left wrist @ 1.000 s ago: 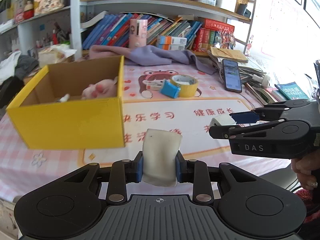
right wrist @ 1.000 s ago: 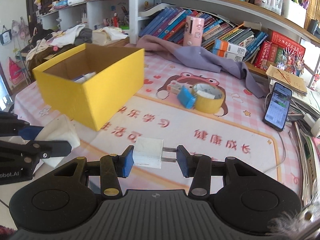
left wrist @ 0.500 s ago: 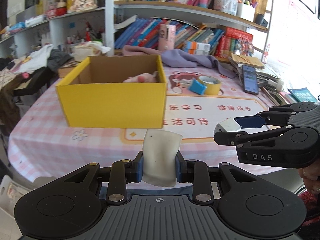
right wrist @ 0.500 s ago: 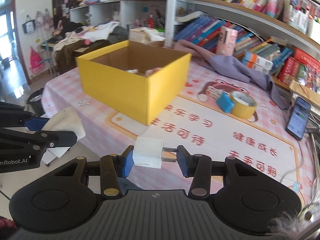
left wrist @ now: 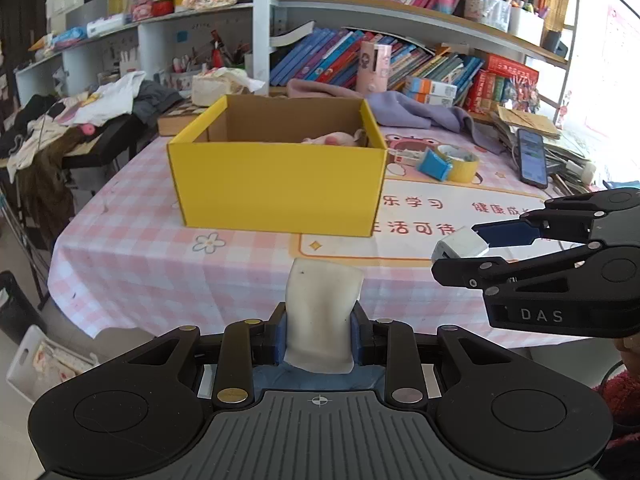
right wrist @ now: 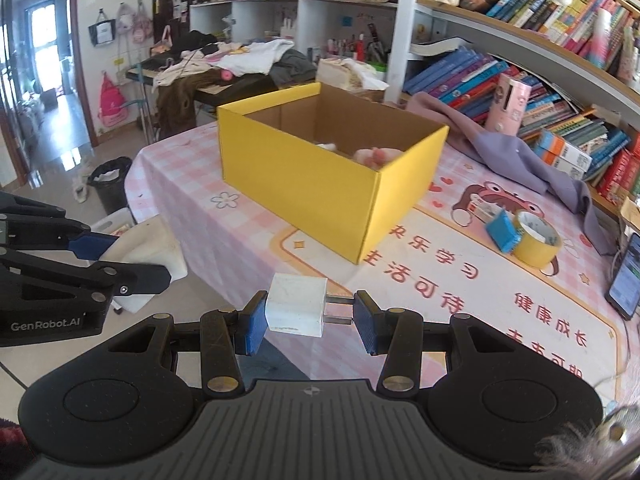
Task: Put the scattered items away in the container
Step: 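Lift and carry the soap bar and charger cube toward the yellow box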
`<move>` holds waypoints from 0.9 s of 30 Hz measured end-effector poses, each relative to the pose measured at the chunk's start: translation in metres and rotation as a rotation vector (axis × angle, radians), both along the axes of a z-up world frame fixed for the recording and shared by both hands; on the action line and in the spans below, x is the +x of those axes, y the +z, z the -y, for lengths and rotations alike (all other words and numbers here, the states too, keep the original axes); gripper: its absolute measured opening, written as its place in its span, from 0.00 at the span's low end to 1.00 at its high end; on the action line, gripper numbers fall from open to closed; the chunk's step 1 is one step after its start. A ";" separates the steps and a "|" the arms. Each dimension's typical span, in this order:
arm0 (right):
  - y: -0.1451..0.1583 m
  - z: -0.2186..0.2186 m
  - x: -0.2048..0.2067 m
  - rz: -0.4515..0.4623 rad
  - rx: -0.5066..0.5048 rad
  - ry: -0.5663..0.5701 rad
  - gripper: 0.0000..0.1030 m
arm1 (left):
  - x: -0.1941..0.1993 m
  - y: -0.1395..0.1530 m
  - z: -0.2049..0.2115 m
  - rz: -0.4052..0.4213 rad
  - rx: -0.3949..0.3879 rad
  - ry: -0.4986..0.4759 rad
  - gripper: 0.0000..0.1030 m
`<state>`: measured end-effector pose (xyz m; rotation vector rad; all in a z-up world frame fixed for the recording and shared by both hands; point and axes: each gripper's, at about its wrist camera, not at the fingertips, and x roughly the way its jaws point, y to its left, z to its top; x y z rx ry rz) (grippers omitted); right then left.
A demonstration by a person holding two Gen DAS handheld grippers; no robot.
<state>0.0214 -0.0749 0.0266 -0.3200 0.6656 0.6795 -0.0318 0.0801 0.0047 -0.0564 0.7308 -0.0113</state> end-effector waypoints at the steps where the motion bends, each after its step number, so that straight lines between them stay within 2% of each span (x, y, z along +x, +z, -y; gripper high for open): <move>1: 0.000 -0.002 -0.001 0.002 0.000 0.005 0.42 | 0.000 0.000 -0.002 0.001 -0.001 0.005 0.27; 9: 0.004 -0.018 0.000 0.019 0.012 0.047 0.42 | -0.001 0.002 -0.019 0.008 0.009 0.040 0.27; 18: 0.002 -0.033 0.013 0.011 -0.008 0.113 0.42 | 0.009 -0.006 -0.035 -0.026 -0.023 0.095 0.27; 27: 0.012 -0.044 0.055 0.062 0.026 0.149 0.42 | 0.047 0.014 -0.037 0.038 0.011 0.097 0.27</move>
